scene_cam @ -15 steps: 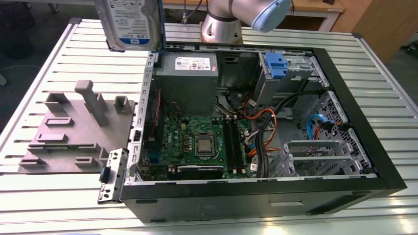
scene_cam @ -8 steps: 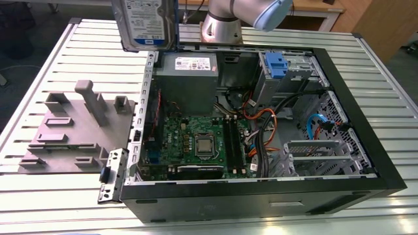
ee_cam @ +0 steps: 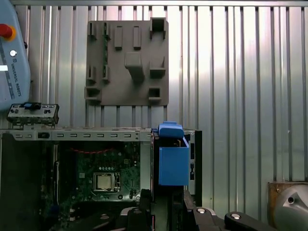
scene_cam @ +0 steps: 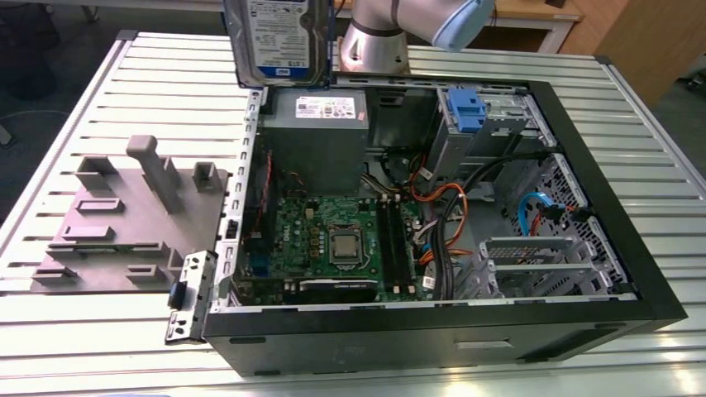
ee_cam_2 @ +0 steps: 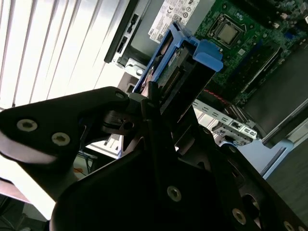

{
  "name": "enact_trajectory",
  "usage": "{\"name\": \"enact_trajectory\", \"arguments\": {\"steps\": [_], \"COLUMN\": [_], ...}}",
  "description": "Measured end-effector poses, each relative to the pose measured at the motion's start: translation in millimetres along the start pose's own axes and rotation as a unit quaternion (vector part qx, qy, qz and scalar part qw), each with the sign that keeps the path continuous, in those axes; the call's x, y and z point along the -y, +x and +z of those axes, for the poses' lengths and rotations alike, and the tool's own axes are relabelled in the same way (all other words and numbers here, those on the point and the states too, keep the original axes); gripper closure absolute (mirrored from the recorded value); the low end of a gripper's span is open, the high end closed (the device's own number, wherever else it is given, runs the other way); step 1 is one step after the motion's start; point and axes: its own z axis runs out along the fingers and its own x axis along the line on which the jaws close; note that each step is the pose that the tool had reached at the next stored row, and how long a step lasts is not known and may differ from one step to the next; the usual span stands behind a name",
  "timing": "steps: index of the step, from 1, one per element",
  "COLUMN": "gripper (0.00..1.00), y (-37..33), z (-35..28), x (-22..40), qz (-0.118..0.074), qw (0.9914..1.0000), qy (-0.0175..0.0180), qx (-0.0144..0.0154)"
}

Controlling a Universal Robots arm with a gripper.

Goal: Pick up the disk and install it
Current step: 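Pick up the disk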

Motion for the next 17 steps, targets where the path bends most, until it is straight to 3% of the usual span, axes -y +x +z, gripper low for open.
{"name": "enact_trajectory", "arguments": {"steps": [17], "gripper": [0.65], "y": [-0.7], "z": [-1.4], "x": [67.6], "qz": [0.0], "qw": [1.0], "qy": [0.0], "qx": [0.0]}}
